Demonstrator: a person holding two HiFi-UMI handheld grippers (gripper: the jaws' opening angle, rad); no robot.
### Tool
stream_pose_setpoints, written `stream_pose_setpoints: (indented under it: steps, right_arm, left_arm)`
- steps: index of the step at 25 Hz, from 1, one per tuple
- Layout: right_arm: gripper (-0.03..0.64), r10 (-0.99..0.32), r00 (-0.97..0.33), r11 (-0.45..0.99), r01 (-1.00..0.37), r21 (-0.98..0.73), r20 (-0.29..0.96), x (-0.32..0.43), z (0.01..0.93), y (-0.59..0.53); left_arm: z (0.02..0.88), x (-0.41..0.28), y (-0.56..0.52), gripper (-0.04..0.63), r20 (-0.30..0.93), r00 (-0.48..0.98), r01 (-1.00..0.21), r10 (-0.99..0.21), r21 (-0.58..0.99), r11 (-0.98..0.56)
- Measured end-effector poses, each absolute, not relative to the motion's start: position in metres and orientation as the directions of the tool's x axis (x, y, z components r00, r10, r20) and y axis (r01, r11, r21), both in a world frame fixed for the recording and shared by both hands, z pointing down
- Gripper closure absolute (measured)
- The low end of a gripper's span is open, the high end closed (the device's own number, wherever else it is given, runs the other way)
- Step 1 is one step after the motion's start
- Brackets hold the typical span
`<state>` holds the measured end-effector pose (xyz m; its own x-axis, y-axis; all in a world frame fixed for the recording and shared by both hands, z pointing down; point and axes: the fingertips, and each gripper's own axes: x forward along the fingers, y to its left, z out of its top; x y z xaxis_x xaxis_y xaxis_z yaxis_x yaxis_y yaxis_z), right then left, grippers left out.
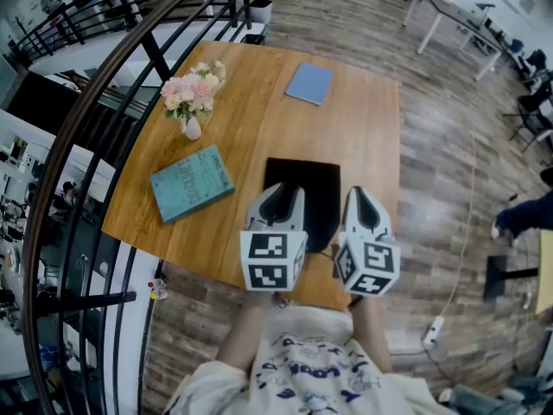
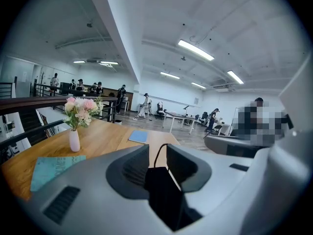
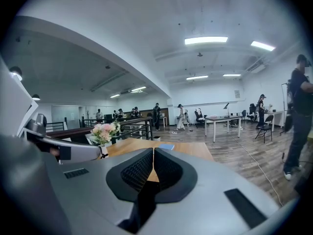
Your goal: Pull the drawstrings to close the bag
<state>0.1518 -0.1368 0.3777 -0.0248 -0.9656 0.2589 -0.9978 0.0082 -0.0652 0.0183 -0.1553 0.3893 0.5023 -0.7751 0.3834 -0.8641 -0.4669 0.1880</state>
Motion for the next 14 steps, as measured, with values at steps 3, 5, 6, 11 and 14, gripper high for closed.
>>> stream_pose_setpoints:
  steps: [3, 5, 6, 11, 14]
  right_arm:
    - [0.606, -0.966, -0.021, 0.004, -0.998, -0.068, 0.257, 0.1541, 0.3773, -0.1367]
    - [0.606, -0.966, -0.02, 0.003, -0.998, -0.069, 0.257, 0.1556, 0.377, -0.1366]
    - [0.607, -0.966, -0.02, 0.002, -0.998, -0.07, 0.258, 0.1564, 0.3771, -0.1365]
    - [0.607, -0.966, -0.015, -0.003, -0.998, -0.068, 0.259, 0.1585, 0.3779, -0.1377]
    - [0.607, -0.966, -0.014, -0.004, -0.998, -0.068, 0.257, 0.1583, 0.3764, -0.1391]
  left_arm:
    - [0.3881, 0.0179, -0.1555, 0.486, 0.382, 0.5, -0.865, -0.777, 0.181, -0.467]
    - [0.3875, 0.0181, -0.1552, 0.486, 0.383, 0.498, -0.866, -0.778, 0.178, -0.467]
    - [0.3874, 0.0182, -0.1552, 0.486, 0.383, 0.497, -0.866, -0.778, 0.177, -0.467]
    - [0.3879, 0.0174, -0.1565, 0.486, 0.383, 0.496, -0.868, -0.779, 0.178, -0.464]
    - [0.3879, 0.0169, -0.1579, 0.486, 0.382, 0.494, -0.869, -0.781, 0.178, -0.462]
